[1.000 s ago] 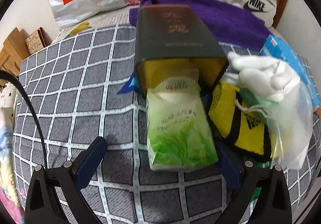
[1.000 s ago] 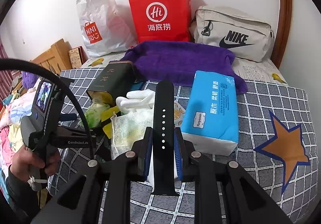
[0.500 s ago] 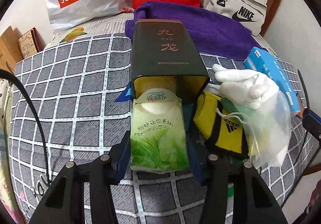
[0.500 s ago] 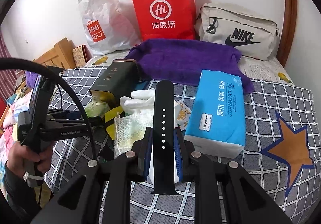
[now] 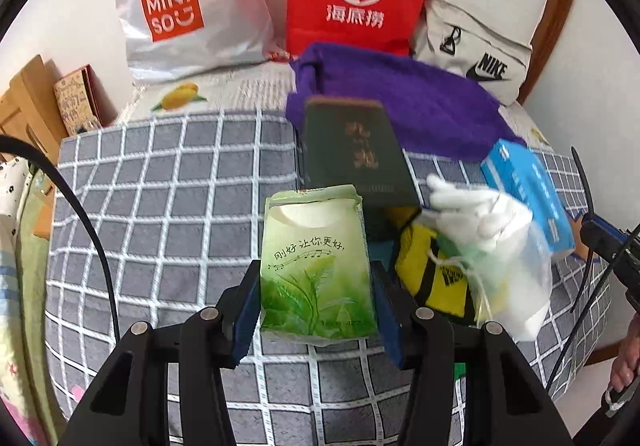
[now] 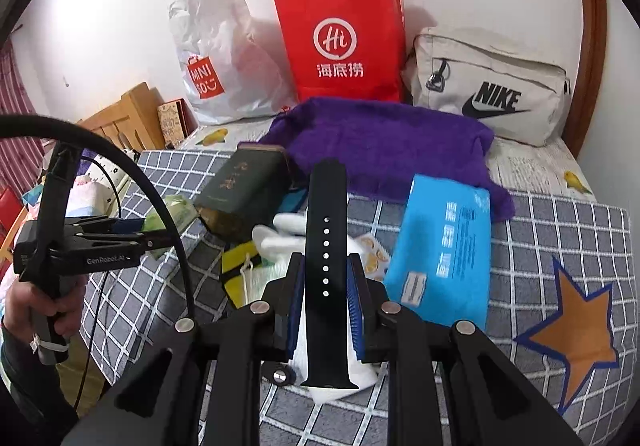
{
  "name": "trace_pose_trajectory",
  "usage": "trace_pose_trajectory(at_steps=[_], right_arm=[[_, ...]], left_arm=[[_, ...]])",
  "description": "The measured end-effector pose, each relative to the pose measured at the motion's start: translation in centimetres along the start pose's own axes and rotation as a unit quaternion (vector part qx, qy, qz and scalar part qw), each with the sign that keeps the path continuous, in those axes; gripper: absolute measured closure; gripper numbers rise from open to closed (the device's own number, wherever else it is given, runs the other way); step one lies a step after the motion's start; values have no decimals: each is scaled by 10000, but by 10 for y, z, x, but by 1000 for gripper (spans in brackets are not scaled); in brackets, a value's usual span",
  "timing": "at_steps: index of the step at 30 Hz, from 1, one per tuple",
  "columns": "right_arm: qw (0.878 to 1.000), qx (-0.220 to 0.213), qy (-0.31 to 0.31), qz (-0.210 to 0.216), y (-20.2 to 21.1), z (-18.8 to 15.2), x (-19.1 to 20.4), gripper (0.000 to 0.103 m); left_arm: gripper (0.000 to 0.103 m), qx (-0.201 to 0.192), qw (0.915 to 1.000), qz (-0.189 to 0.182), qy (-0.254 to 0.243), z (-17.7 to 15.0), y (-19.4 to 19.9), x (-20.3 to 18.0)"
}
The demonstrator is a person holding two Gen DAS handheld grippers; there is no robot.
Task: Organize soft objects
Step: 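Carry the packet and strap onto the purple towel and open both grippers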
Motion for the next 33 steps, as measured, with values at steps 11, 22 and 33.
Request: trace_pose_trajectory(at_steps=[11,22,33], right_arm=[[9998,-23,-59,-181,-13,43,-30,83],[9984,134,-446,-320,-50,95,-82,83],[9939,526,-814,-519,-111,139,-141,83]], left_arm=[[54,-336,9992,-129,-176,64,8,-7],[54,-454,9986,-129,-238,132,-21,-15],[54,-319,9991,-210,-205,171,-59,-12]])
Point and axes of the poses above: each gripper's, at about its wrist camera, not at the fingertips, and y roughly against the way its jaws point, x to its left, z to its top, the point moved 6 cm from there along -y, roughly the way its jaws point, and after that the axes turned 2 degrees about z, right-handed, at the moved point
